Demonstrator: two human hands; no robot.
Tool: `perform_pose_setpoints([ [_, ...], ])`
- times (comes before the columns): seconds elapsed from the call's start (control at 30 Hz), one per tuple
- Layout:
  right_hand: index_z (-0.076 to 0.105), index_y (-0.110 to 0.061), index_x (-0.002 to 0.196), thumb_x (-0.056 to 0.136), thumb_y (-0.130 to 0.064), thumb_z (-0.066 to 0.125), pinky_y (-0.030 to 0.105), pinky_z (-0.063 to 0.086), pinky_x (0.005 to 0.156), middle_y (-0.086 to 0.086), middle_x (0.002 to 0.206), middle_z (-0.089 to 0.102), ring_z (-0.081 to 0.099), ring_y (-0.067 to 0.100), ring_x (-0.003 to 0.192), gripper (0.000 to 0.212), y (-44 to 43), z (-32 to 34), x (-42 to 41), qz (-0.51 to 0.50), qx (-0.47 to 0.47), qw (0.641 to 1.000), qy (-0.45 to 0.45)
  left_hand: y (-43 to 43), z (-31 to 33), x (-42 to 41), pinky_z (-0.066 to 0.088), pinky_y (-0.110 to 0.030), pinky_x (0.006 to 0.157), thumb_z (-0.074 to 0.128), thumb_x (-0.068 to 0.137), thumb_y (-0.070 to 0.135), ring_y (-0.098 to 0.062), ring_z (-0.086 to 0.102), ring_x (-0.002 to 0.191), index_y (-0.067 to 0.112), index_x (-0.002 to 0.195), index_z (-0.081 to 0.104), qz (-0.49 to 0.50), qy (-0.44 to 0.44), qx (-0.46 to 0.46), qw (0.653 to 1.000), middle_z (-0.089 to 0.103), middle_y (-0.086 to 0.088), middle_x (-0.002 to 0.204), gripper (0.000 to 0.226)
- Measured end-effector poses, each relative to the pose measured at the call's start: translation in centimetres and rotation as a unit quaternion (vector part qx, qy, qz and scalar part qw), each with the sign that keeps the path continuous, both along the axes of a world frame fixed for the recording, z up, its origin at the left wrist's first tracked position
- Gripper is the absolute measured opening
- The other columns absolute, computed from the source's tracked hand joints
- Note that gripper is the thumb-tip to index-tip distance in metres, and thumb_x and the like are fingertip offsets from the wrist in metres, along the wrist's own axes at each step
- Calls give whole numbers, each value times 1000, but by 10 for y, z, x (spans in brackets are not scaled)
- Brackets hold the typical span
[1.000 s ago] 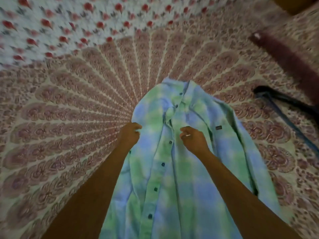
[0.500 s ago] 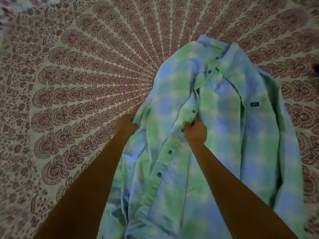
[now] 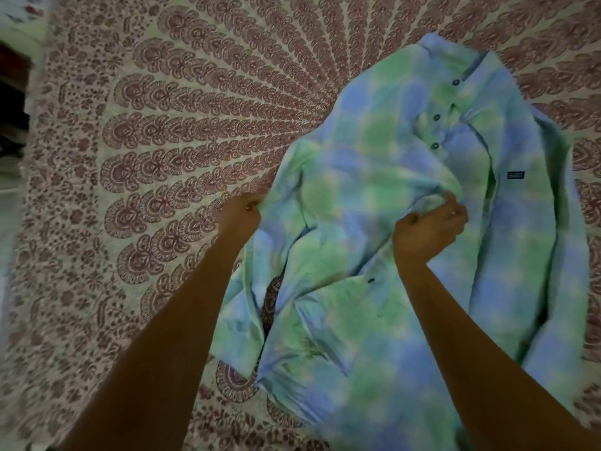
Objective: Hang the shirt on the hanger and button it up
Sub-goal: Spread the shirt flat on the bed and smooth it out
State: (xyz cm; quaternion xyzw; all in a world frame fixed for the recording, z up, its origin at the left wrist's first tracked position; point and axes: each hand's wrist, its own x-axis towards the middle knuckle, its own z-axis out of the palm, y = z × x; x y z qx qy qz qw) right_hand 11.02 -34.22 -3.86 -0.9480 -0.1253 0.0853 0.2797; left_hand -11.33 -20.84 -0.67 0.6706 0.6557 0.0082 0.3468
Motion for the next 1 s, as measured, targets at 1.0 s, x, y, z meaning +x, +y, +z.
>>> perform_pose_setpoints([
  [1.0,42,-2,131,89,-25,59,49,48,94,18,127,52,54,35,112,51,165,55,-266,19,202,864,461,71,36,-201,36,-30,69,57,90,22,-34,58,92,1,98,63,-152,-29,65,986,56,-20,92,23],
])
